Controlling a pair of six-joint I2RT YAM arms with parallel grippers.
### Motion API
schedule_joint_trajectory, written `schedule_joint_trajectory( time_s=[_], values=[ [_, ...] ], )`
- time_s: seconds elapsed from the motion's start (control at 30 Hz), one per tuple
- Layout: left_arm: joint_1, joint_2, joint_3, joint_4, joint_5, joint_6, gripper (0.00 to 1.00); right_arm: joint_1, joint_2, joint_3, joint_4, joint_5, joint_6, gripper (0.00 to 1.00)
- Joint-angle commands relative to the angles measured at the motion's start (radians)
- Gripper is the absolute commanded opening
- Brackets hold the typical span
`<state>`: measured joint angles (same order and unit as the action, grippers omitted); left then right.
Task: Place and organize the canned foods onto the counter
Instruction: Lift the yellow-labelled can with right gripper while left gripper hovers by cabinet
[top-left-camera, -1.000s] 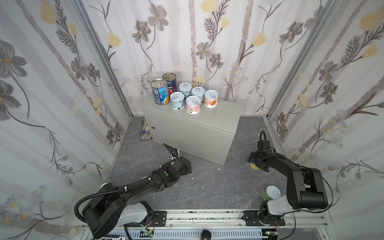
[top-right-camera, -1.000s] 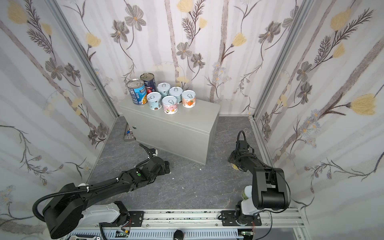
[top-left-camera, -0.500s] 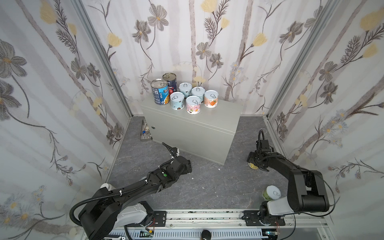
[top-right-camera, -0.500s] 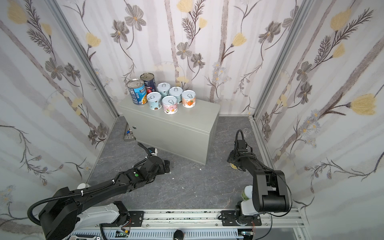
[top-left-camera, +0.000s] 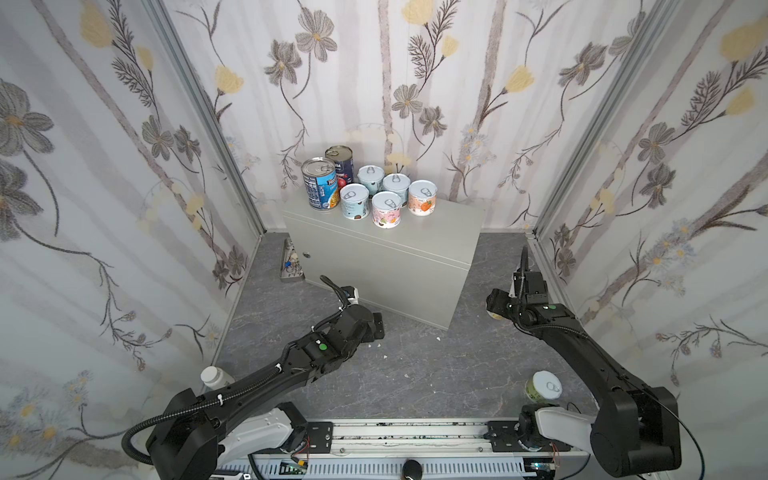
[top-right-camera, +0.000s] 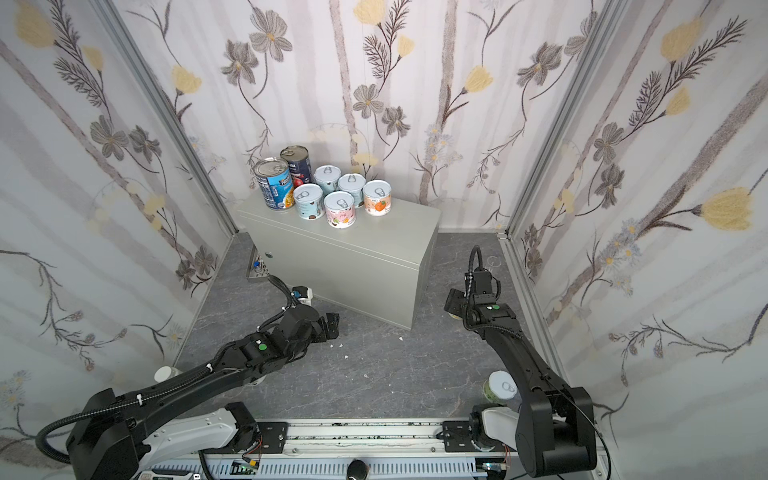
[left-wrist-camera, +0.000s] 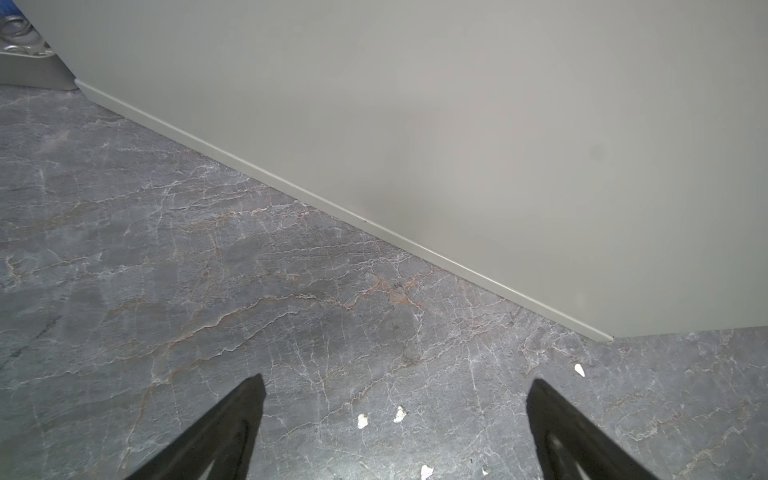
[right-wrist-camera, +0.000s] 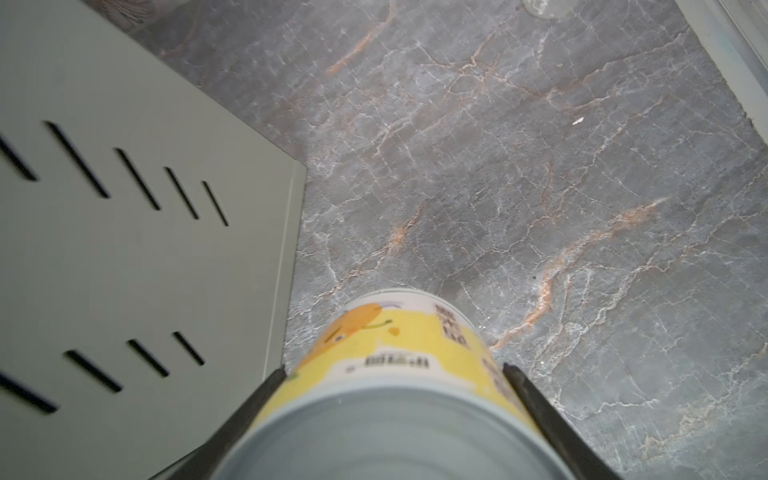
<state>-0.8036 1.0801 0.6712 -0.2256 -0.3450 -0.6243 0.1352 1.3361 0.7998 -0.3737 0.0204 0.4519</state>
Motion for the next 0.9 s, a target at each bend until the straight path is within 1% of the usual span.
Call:
schedule_joint_trajectory(
  time_s=[0.0, 0.23, 0.43, 0.57, 0.73, 0.87],
  values=[
    [0.000, -0.022, 0.037, -0.069, -0.021, 0.015, 1.00, 0.007, -0.058, 0.020, 0.020, -0.070, -0.019, 0.63],
    [0.000, -0.072, 0.122, -0.188, -0.031, 0.015, 1.00, 0.017, -0.195, 0.064, -0.037, -0.142, -0.077, 0.64],
    [0.000, -0.111, 0.161, -0.263, -0.027, -0.006, 1.00, 0.031, -0.288, 0.098, -0.080, -0.193, -0.088, 0.63],
    [0.000, -0.143, 0.193, -0.315, -0.042, -0.006, 1.00, 0.038, -0.353, 0.130, -0.123, -0.213, -0.115, 0.63],
    [-0.002, -0.194, 0.242, -0.364, -0.035, -0.002, 1.00, 0.042, -0.443, 0.162, -0.168, -0.240, -0.130, 0.63],
    [-0.010, -0.219, 0.264, -0.393, -0.018, -0.032, 1.00, 0.056, -0.491, 0.205, -0.214, -0.241, -0.136, 0.62]
  ],
)
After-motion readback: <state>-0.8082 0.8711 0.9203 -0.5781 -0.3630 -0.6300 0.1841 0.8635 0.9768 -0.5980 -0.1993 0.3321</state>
